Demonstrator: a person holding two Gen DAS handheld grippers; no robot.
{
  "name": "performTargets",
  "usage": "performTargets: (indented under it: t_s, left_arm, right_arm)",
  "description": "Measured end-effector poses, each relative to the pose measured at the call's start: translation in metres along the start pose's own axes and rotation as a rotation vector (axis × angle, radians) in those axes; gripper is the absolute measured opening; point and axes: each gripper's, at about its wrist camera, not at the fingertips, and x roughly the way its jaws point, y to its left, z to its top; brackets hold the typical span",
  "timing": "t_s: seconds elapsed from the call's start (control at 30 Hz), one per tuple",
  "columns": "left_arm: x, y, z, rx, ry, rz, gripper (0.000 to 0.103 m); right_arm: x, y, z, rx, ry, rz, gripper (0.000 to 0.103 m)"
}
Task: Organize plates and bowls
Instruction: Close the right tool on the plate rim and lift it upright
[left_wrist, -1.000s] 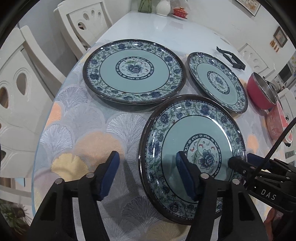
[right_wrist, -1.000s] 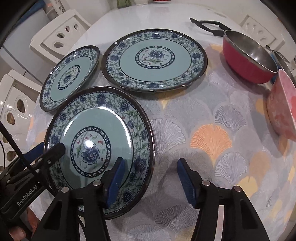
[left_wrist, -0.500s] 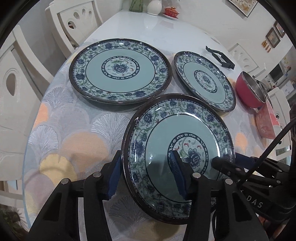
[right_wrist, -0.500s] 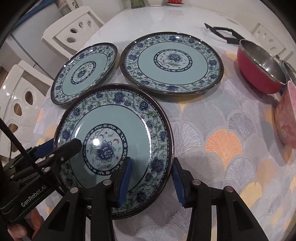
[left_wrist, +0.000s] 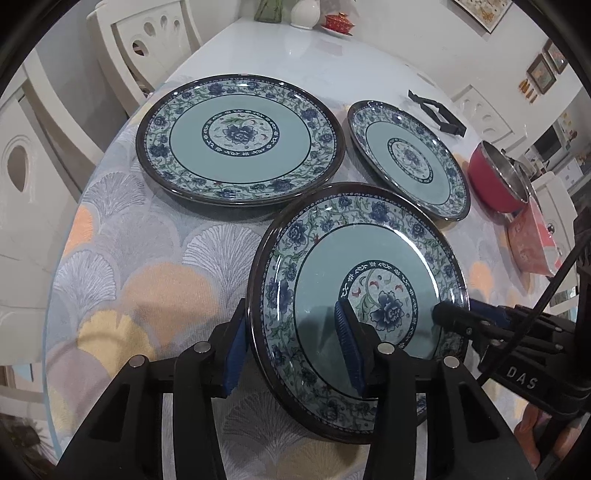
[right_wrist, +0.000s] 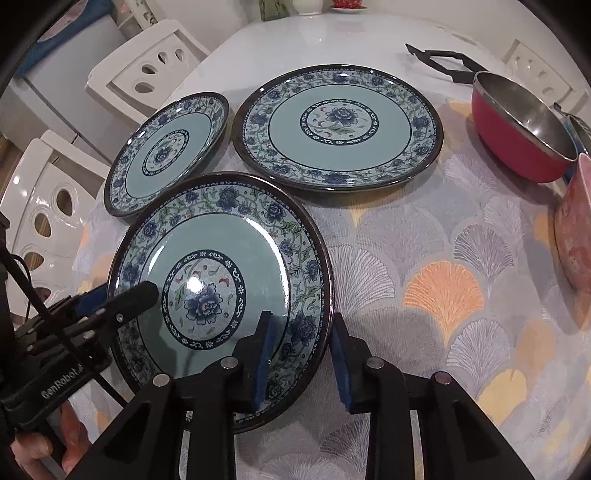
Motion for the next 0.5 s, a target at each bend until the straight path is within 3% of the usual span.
performTargets:
  t_s: [0.13,0.33,0.5]
  left_arm:
    - [0.001,-0.003,0.000,0.024,-0.009,0.010,0.042]
    - [-0.006,0.007,-0.001,-0.026,-0.025,-0.038,0.041]
    - [-0.021,0.009,-0.004,-0.035,-0.055,-0.029,0.041]
  right_arm:
    - [0.001,-0.001,0.003,-0.014,-0.003,0.001,0.029]
    - [-0.007,0.005,-0.002,-0.059,-0.018,-0.004,0.029]
    - [-0.022,0.020,-0.008,-0.095,-0.047,-0.002,0.029]
